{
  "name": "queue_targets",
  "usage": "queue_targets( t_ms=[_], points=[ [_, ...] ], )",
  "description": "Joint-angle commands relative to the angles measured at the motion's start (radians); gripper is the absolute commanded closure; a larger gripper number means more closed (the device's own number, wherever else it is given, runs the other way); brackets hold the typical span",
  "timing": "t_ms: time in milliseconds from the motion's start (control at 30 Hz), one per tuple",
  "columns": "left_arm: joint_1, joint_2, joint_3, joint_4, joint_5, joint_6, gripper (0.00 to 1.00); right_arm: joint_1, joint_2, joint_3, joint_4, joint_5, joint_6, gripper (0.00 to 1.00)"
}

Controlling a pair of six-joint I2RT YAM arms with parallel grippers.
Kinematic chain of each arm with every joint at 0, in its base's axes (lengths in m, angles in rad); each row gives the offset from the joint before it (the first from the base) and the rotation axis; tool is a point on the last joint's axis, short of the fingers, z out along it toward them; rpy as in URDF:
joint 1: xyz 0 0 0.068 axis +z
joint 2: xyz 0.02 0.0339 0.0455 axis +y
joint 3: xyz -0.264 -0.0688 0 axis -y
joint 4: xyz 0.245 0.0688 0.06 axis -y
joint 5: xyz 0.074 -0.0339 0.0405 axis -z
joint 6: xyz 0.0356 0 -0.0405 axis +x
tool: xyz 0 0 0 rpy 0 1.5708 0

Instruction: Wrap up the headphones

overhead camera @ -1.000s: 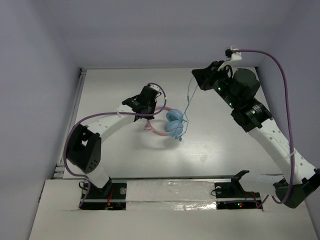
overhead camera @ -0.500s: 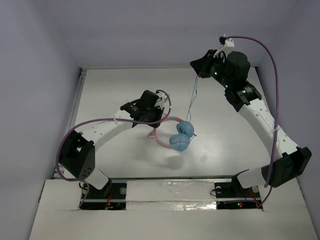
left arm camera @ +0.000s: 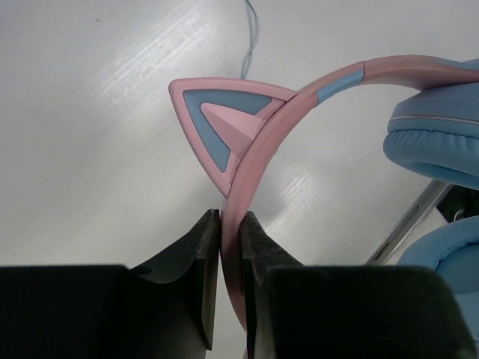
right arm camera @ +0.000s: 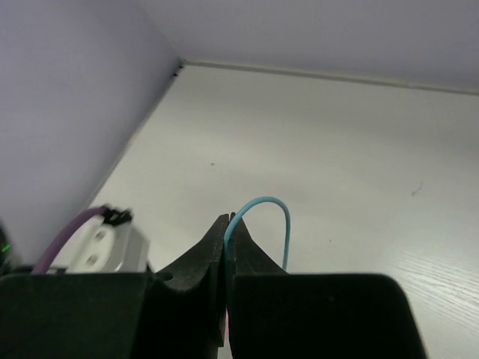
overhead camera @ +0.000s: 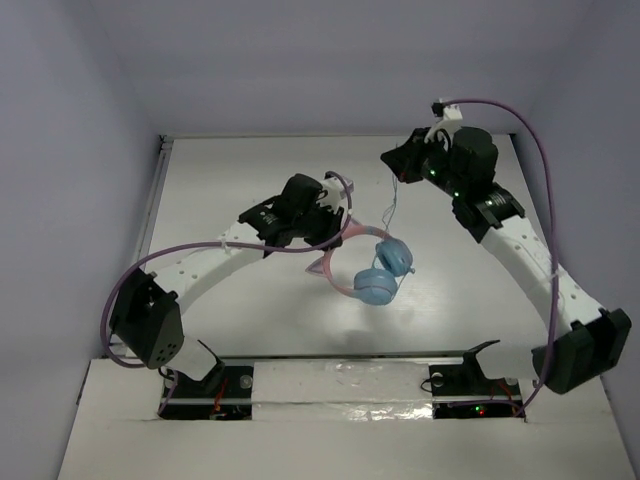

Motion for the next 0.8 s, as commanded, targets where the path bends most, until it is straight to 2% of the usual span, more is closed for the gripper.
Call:
queue_targets(
  t_ms=[0,133,267,467,633,767],
  points=[
    [0.002,-0.046,0.08,0.149,-0.033,-0.087,1.0,0.002,-0.171,-0.021,0.058,-0.066,-0.012,1.0],
    [0.002,-0.032,0.12,0.216,-0.04,-0.131,1.0,0.112,-0.251,-0.046,-0.004,-0.117,-0.067,1.0],
    [0.002,-0.038,0.118,0.307,-0.037,-0.172,1.0,0.238,-0.242,0.006,-0.145,0.003,-0.147,1.0],
    [-0.029,-0.003,0.138,0.302,0.032,-0.173,1.0,0.253,-0.143,0.051,-0.202,0.009,-0.166,1.0],
    [-0.052,-0.017,0.111,0.296,0.083,-0.151,1.0,0.264,-0.127,0.026,-0.154,0.061,-0.167,1.0],
    [-0.064,-0.023,0.077,0.229,0.078,-0.114,1.0,0.264,-0.122,0.02,-0.089,0.119,-0.158,1.0]
  ],
)
